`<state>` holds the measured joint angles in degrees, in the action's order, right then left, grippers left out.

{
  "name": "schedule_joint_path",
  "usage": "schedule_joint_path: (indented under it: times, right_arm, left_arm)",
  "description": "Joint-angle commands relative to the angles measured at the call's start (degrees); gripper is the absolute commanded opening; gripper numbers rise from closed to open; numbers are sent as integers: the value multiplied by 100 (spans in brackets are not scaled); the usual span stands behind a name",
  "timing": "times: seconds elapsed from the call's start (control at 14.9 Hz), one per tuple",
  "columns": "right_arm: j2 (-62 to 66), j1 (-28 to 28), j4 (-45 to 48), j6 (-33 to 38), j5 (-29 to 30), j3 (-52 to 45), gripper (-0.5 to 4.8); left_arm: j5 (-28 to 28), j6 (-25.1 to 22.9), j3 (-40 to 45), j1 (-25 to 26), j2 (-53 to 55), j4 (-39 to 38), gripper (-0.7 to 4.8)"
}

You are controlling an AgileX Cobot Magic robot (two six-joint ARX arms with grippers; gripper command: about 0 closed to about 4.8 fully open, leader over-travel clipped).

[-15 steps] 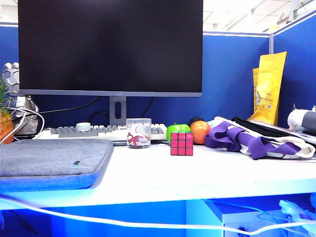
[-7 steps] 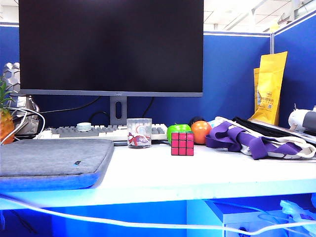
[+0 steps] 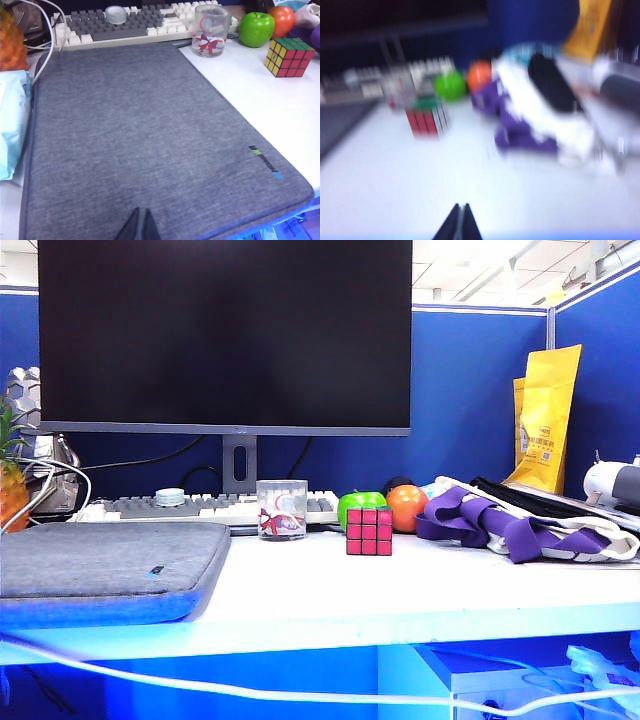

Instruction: Rotate the Rubik's Cube so that its red face is facing towards you.

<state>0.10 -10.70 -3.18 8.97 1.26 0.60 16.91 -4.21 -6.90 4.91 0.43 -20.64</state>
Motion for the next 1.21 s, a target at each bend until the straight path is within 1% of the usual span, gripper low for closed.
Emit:
schedule_joint_path:
  times: [0.07,0.13,0.34,0.54,0.67,1.21]
  right_arm:
    - [2,-39,-92,2,-4,-55,0]
    - [2,-39,59,2,0,-52,0]
    - [2,-114,-46,2,37,-55,0]
    - [2,-560,-205,2,52,-55,0]
    - [2,-678,-269,2,13,-55,0]
    - [2,-671,-267,2,15,-52,0]
  left_arm:
    - [-13,13,-9,2,-4,50,-2]
    - [-13,13,15,0,-4,46,-1]
    - [-39,15,330,0,-2,120,-2]
    - [-17,13,599,0,-7,1222,-2]
    - [-13,15,629,0,-7,1408,-2]
    - [-15,13,627,0,-7,1386,-2]
